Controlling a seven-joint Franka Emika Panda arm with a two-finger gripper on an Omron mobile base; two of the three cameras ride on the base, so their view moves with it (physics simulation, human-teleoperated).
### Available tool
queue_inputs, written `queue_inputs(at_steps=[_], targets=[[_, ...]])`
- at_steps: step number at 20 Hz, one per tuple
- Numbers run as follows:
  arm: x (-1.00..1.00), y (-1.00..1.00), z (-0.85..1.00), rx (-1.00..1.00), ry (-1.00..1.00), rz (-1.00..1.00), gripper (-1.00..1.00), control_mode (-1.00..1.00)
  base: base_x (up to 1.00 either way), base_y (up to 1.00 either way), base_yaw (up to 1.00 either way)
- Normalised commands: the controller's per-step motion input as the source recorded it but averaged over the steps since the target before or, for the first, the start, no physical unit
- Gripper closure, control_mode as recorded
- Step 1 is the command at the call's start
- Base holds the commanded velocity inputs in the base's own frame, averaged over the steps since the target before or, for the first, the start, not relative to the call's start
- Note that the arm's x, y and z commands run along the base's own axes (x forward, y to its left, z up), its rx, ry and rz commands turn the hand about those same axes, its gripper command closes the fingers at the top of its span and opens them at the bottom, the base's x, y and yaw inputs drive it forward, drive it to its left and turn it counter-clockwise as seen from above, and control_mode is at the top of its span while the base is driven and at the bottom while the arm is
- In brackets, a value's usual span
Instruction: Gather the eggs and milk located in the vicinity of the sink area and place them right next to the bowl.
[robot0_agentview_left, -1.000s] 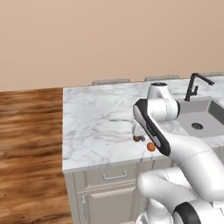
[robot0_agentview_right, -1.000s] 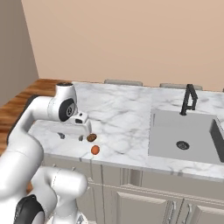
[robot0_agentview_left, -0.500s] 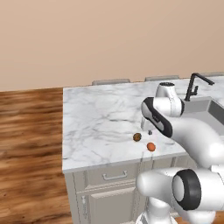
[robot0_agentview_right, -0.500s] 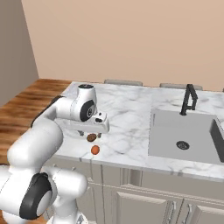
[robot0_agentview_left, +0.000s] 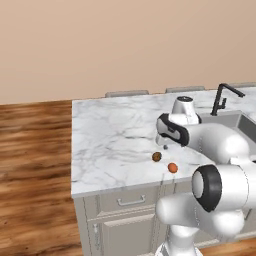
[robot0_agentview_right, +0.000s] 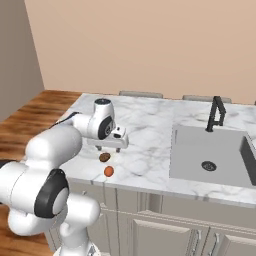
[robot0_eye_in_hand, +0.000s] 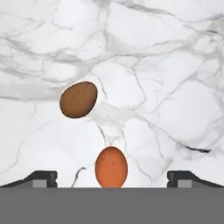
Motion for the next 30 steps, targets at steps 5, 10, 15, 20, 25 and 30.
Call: queue_inputs(at_steps=[5,10,15,20,25,30], targets=[[-0.12,0.00,-0.21,0.00,-0.01,0.00,-1.00,-1.00,0.00,0.00,0.00],[-0.38,-0.01,-0.08,0.00,0.00,0.00,-1.00,-1.00,0.00,0.00,0.00],[-0.23,-0.01,-0.12,0.00,0.00,0.00,-1.00,-1.00,0.00,0.00,0.00],[0.00,0.00,-0.07,0.00,0.00,0.00,-1.00,-1.00,0.00,0.00,0.00],[0.00,0.00,-0.31,0.00,0.00,0.00,-1.00,-1.00,0.00,0.00,0.00],[0.00,0.00,-0.43,0.00,0.00,0.00,-1.00,-1.00,0.00,0.00,0.00]])
